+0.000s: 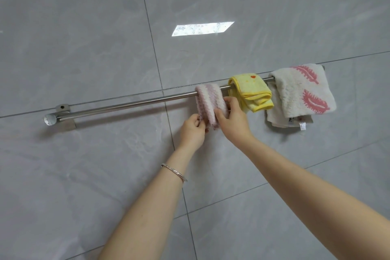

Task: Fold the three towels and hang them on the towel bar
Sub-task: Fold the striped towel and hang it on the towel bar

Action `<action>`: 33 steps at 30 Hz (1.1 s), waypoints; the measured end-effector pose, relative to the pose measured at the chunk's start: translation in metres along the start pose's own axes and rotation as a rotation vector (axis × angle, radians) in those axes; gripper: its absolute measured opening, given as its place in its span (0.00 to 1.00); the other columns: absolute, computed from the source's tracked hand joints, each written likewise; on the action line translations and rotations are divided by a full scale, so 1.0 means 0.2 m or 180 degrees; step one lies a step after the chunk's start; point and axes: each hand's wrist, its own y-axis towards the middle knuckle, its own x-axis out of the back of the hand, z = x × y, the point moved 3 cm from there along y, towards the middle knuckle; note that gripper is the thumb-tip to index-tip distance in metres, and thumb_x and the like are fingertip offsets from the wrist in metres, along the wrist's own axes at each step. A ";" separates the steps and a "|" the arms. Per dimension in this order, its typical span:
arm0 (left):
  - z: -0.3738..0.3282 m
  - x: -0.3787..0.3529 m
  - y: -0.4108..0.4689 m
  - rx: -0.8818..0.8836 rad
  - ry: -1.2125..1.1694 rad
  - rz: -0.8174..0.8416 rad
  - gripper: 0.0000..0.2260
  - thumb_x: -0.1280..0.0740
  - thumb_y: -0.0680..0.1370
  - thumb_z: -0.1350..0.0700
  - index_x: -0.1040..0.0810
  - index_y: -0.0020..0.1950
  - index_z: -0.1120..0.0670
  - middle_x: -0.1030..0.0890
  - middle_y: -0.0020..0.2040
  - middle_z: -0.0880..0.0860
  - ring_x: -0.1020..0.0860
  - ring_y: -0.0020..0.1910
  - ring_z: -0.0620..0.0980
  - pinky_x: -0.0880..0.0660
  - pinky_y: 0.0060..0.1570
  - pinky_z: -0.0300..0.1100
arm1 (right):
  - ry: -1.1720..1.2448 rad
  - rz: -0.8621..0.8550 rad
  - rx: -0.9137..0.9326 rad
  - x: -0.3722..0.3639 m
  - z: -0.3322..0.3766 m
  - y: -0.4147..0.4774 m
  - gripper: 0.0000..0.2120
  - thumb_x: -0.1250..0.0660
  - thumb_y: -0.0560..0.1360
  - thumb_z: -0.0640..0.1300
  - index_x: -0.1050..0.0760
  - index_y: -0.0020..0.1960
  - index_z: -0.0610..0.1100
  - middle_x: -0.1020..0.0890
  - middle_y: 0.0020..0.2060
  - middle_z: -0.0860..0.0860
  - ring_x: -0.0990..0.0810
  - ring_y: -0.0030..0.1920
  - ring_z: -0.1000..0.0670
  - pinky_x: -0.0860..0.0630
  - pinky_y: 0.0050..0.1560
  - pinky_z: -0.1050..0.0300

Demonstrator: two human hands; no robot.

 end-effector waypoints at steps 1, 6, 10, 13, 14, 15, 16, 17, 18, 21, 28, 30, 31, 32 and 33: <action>0.00 0.00 -0.01 0.0027 0.0011 0.0044 0.06 0.40 0.79 0.60 0.24 0.48 0.56 0.20 0.42 0.54 0.23 0.41 0.51 0.27 0.42 0.42 | 0.0008 0.0022 -0.0040 0.00 0.00 0.00 0.17 0.38 0.77 0.42 0.34 0.64 0.41 0.25 0.51 0.51 0.26 0.50 0.51 0.29 0.48 0.59; 0.04 -0.02 -0.02 0.0281 -0.0421 0.0128 0.07 0.40 0.79 0.56 0.24 0.53 0.54 0.18 0.50 0.55 0.20 0.52 0.55 0.24 0.58 0.53 | 0.0198 0.0103 -0.0294 0.00 -0.02 -0.04 0.15 0.42 0.78 0.45 0.34 0.63 0.41 0.24 0.47 0.52 0.25 0.46 0.50 0.31 0.40 0.60; 0.06 -0.02 -0.05 0.0527 -0.0460 0.0174 0.15 0.41 0.79 0.55 0.27 0.64 0.56 0.21 0.60 0.50 0.24 0.59 0.50 0.29 0.62 0.46 | 0.0506 0.0062 -0.0540 -0.01 -0.04 -0.09 0.15 0.44 0.79 0.48 0.34 0.61 0.40 0.24 0.44 0.52 0.24 0.45 0.50 0.32 0.38 0.61; 0.08 -0.02 -0.08 0.0698 -0.0647 0.0005 0.16 0.42 0.80 0.57 0.29 0.67 0.58 0.24 0.62 0.52 0.26 0.61 0.50 0.30 0.61 0.44 | 0.0657 0.0025 -0.0698 -0.01 -0.05 -0.14 0.15 0.45 0.79 0.51 0.34 0.59 0.41 0.25 0.41 0.54 0.21 0.47 0.45 0.29 0.40 0.57; 0.09 -0.02 -0.09 0.0761 -0.0711 -0.0078 0.16 0.42 0.80 0.57 0.29 0.66 0.58 0.23 0.62 0.53 0.26 0.61 0.52 0.30 0.60 0.43 | 0.0673 0.0042 -0.0753 -0.01 -0.05 -0.15 0.15 0.45 0.79 0.51 0.34 0.57 0.42 0.25 0.40 0.54 0.21 0.46 0.44 0.29 0.39 0.57; 0.10 -0.02 -0.10 0.0836 -0.0775 -0.0156 0.15 0.42 0.79 0.58 0.28 0.66 0.58 0.23 0.62 0.55 0.26 0.61 0.52 0.31 0.58 0.41 | 0.0660 0.0076 -0.0799 -0.01 -0.06 -0.17 0.15 0.44 0.78 0.52 0.34 0.56 0.42 0.25 0.40 0.54 0.20 0.46 0.44 0.28 0.40 0.56; 0.10 -0.03 -0.10 0.0909 -0.0799 -0.0239 0.15 0.42 0.79 0.59 0.28 0.65 0.58 0.23 0.61 0.55 0.25 0.60 0.53 0.31 0.55 0.40 | 0.0629 0.0123 -0.0830 -0.02 -0.06 -0.18 0.15 0.42 0.77 0.54 0.33 0.55 0.42 0.25 0.40 0.54 0.20 0.47 0.44 0.27 0.42 0.53; 0.11 -0.03 -0.11 0.0972 -0.0780 -0.0314 0.15 0.42 0.79 0.60 0.29 0.65 0.59 0.23 0.60 0.56 0.25 0.57 0.53 0.31 0.53 0.39 | 0.0586 0.0165 -0.0856 -0.03 -0.07 -0.19 0.17 0.41 0.76 0.55 0.33 0.54 0.42 0.24 0.41 0.52 0.20 0.47 0.43 0.25 0.45 0.50; 0.11 -0.03 -0.12 0.1022 -0.0770 -0.0372 0.15 0.42 0.78 0.61 0.29 0.65 0.58 0.23 0.58 0.56 0.26 0.54 0.52 0.31 0.52 0.39 | 0.0533 0.0192 -0.0885 -0.03 -0.07 -0.20 0.19 0.40 0.74 0.58 0.32 0.53 0.42 0.23 0.42 0.51 0.20 0.46 0.43 0.24 0.48 0.47; 0.11 -0.04 -0.15 0.1077 -0.0816 -0.0487 0.15 0.43 0.78 0.60 0.29 0.64 0.57 0.23 0.56 0.55 0.27 0.51 0.51 0.29 0.53 0.42 | 0.0378 0.0275 -0.0939 -0.04 -0.09 -0.24 0.25 0.40 0.69 0.65 0.31 0.51 0.44 0.20 0.41 0.49 0.19 0.43 0.44 0.23 0.50 0.42; 0.08 -0.06 -0.22 0.1039 -0.1031 -0.0718 0.10 0.41 0.76 0.64 0.28 0.55 0.55 0.23 0.52 0.55 0.24 0.51 0.52 0.27 0.55 0.45 | 0.0140 0.0859 -0.0864 -0.05 -0.12 -0.33 0.24 0.40 0.63 0.65 0.28 0.50 0.50 0.19 0.42 0.52 0.19 0.44 0.48 0.21 0.49 0.44; 0.06 -0.06 -0.24 0.1014 -0.1093 -0.0791 0.08 0.42 0.77 0.64 0.27 0.52 0.55 0.23 0.46 0.52 0.25 0.45 0.49 0.27 0.48 0.41 | 0.0337 0.1006 -0.0832 -0.05 -0.11 -0.33 0.19 0.37 0.65 0.61 0.27 0.50 0.49 0.19 0.43 0.50 0.19 0.45 0.47 0.22 0.51 0.44; 0.05 -0.05 -0.25 0.1003 -0.1117 -0.0847 0.08 0.42 0.76 0.65 0.27 0.49 0.55 0.24 0.44 0.52 0.24 0.43 0.49 0.26 0.48 0.42 | 0.0424 0.1050 -0.0808 -0.05 -0.11 -0.34 0.15 0.36 0.68 0.57 0.27 0.49 0.49 0.19 0.44 0.49 0.19 0.46 0.46 0.22 0.52 0.44; 0.05 -0.05 -0.26 0.0999 -0.1126 -0.0908 0.09 0.42 0.76 0.65 0.26 0.45 0.53 0.24 0.43 0.52 0.24 0.45 0.51 0.25 0.51 0.45 | 0.0485 0.1062 -0.0784 -0.05 -0.10 -0.33 0.11 0.36 0.71 0.53 0.27 0.49 0.48 0.19 0.44 0.48 0.19 0.46 0.45 0.23 0.53 0.45; 0.04 -0.05 -0.27 0.0999 -0.1114 -0.0970 0.10 0.42 0.75 0.66 0.27 0.43 0.52 0.23 0.44 0.53 0.24 0.47 0.53 0.26 0.55 0.47 | 0.0536 0.1058 -0.0766 -0.04 -0.10 -0.33 0.09 0.36 0.73 0.50 0.27 0.49 0.47 0.19 0.44 0.48 0.20 0.47 0.45 0.23 0.53 0.47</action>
